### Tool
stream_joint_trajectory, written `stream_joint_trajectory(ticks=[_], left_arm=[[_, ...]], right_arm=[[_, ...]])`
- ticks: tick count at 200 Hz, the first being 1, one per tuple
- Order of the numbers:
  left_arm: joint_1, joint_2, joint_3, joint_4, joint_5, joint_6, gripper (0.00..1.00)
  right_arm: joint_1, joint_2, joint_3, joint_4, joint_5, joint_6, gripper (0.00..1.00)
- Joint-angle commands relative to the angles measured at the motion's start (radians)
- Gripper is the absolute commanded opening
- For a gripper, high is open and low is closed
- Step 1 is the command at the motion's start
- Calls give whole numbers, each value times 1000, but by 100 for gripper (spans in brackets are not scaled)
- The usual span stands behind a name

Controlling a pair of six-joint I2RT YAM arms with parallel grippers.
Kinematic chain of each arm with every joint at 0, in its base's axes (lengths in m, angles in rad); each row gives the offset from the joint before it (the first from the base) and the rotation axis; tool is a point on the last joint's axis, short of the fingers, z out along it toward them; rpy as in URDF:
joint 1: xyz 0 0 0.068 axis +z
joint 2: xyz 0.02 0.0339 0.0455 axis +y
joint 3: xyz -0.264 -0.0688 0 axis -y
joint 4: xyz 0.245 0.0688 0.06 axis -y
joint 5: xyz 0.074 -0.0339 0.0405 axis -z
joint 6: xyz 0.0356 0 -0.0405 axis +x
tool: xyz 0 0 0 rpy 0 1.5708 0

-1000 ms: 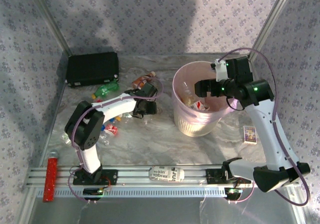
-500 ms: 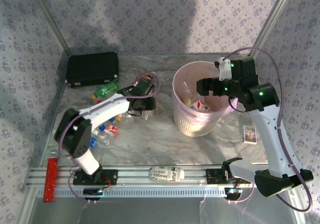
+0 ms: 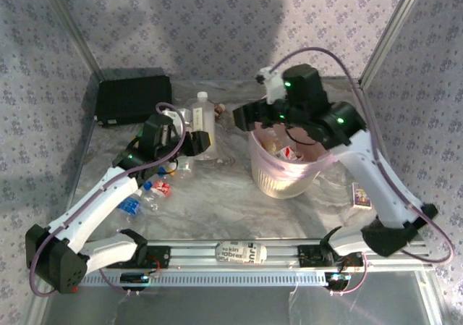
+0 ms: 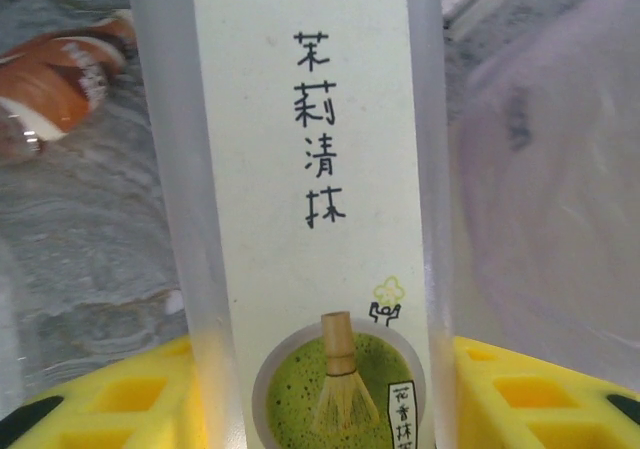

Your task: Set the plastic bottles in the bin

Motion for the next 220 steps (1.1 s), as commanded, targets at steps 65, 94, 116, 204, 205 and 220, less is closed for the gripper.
stream_joint_trajectory(ticks=[65, 94, 116, 204, 205, 220], left_arm=[[-14, -100, -37, 221, 155, 39, 30], [-32, -78, -21, 227, 158, 53, 29], [-42, -66, -12, 230, 145, 57, 29], [-47, -44, 5, 239, 92, 39, 91], [-47, -44, 6, 236, 91, 40, 93], [-45, -44, 28, 175, 60, 51, 100]], right_arm=[[35, 290, 189, 71, -63, 83, 90], [3, 325, 203, 97, -188, 101, 86], [-20, 314, 171, 131, -221, 132, 74], [-67, 263, 139, 144, -208, 107, 52], [-69, 263, 140, 144, -208, 107, 52], [-97, 252, 164, 134, -208, 94, 53]])
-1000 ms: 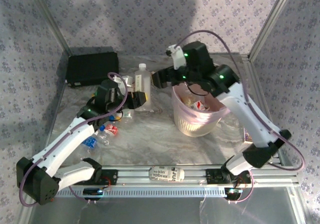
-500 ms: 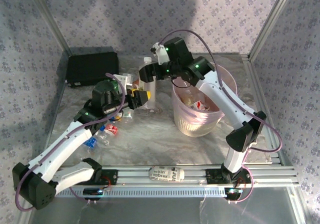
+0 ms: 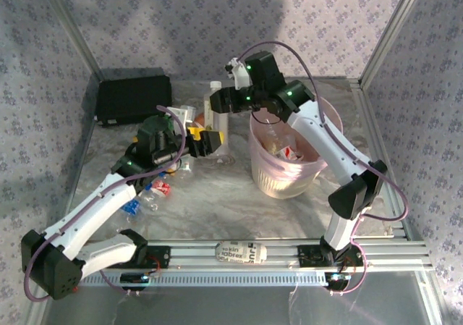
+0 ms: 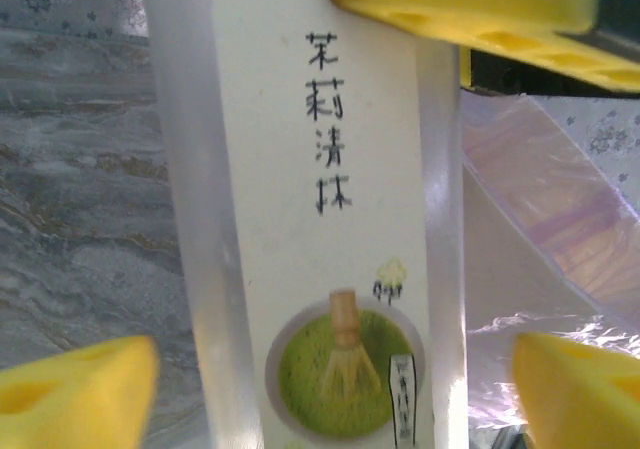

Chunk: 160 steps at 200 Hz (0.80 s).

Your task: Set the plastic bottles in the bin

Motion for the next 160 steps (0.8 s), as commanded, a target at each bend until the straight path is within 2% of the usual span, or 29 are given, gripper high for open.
stream_joint_trajectory(ticks=[1, 54, 84, 117, 160], left_arm=[[-2, -6, 59, -30, -34, 14, 100], [69, 17, 74, -253, -90, 10, 100], [116, 85, 80, -402, -185, 1, 97], [134, 151, 80, -459, -216, 1, 97], [131, 226, 118, -512, -256, 28, 95]], right_arm=[[-48, -57, 32, 10, -8, -34, 53], [-232, -196, 50, -40, -26, -66, 53], [-369, -257, 87, -96, -53, -58, 53], [-446, -309, 86, -219, -8, -120, 49], [-487, -404, -35, -272, 34, -177, 48]])
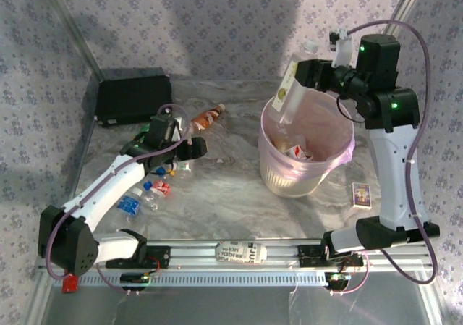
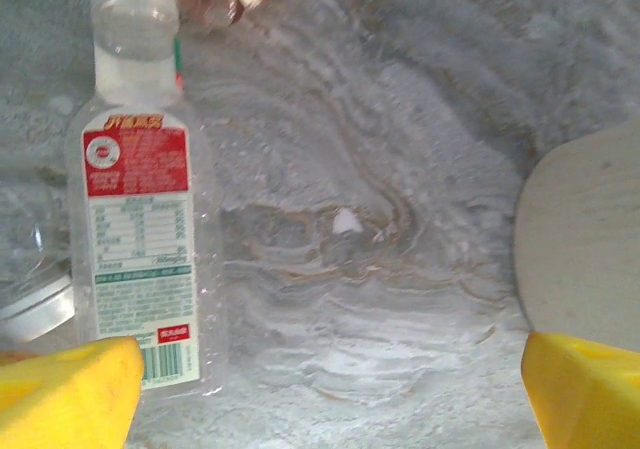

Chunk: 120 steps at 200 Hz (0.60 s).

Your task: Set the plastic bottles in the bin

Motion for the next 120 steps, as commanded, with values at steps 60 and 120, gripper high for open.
stream_joint_trajectory(ticks=[60, 120], left_arm=[[-14, 84, 65, -105, -120, 55, 89], [-51, 173, 100, -144, -197, 78, 87]], right_arm=[[-38, -114, -270, -125, 66, -115, 48], [52, -96, -389, -188, 143, -148, 47]])
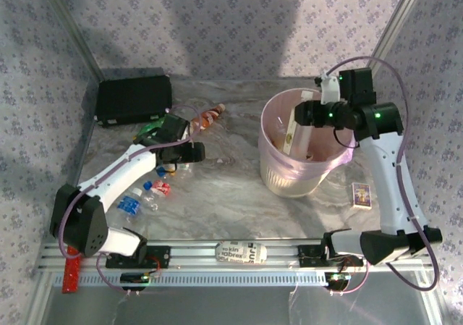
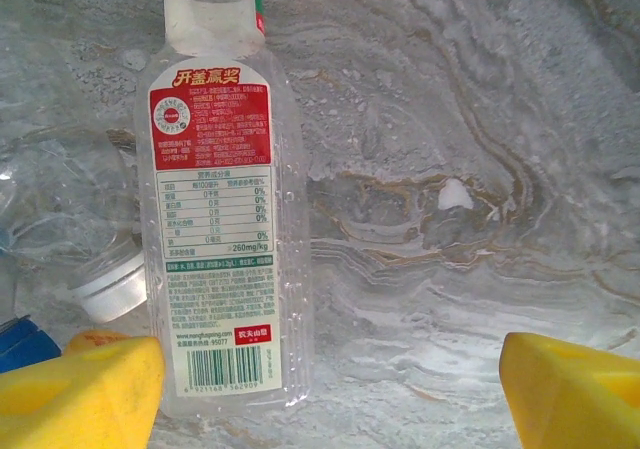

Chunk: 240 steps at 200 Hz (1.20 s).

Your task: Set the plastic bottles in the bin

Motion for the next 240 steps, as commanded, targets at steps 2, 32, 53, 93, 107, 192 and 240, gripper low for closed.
stream_joint_trajectory(ticks=[2, 32, 53, 93, 107, 192, 240], left_arm=[[-17, 27, 33, -45, -62, 27, 87], [-18, 44, 58, -68, -69, 50, 92], [-17, 44, 76, -72, -87, 57, 95], [-14, 52, 76, -71, -96, 55, 97], [-13, 56, 69, -72, -98, 51, 97], [-2, 83, 18, -33, -87, 30, 97], [-2, 100, 1, -24, -84, 24, 93]], right_arm=[[33, -2, -60, -33, 39, -29, 47], [77, 21, -148, -8, 69, -22, 47], [93, 30, -204, 32, 68, -5, 47], [97, 41, -293, 104, 84, 31, 47], [99, 48, -318, 128, 82, 44, 48], [113, 9, -287, 131, 80, 44, 86], [109, -78, -197, 38, 72, 29, 92]])
